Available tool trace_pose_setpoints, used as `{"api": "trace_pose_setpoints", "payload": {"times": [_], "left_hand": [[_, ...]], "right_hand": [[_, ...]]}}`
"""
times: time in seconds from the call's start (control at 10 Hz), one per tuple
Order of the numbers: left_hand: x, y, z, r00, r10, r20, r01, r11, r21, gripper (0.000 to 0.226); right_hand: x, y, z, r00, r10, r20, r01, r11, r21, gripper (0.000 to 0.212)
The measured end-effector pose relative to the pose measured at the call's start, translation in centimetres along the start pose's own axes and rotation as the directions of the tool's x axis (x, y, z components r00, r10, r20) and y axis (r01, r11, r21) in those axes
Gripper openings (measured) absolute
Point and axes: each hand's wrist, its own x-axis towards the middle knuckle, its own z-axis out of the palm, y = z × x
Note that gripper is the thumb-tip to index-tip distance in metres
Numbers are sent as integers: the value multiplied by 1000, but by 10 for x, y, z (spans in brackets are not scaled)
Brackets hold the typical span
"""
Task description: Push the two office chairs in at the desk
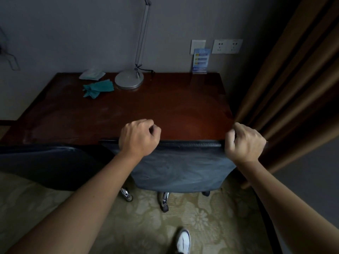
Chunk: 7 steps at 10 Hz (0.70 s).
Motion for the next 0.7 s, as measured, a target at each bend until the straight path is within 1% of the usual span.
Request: {"api": "trace_pose_setpoints", "payload": {"times": [0.1,0.2,0.3,0.4,0.5,0.6,0.7], "left_hand": [[0,-1,1,1000,-16,26,17,1000,-2,34],[0,-1,0,999,-37,27,38,999,-18,34],[-2,2,-3,998,-28,62,28,1000,2,33],[-5,3,-5,990,-53,131,47,998,47,33],[-5,8,-8,980,-100,174,91,994,58,34],[-4,11,-16,959,-157,237,141,986,84,37],[-6,19,-32,950,-184,251,169,982,80,38]], "right_hand": [[-1,2,1,1000,-9,-1,9,1000,-4,29],[0,3,3,999,-38,-33,39,999,14,28],[0,4,0,997,-75,-17,75,997,4,27],[-3,6,0,997,-83,-11,83,997,7,26],[-3,4,-4,996,-76,36,75,996,42,25],[-5,-1,-12,990,-72,123,65,996,60,21],[-4,-3,-27,963,5,270,-37,993,114,22]]}}
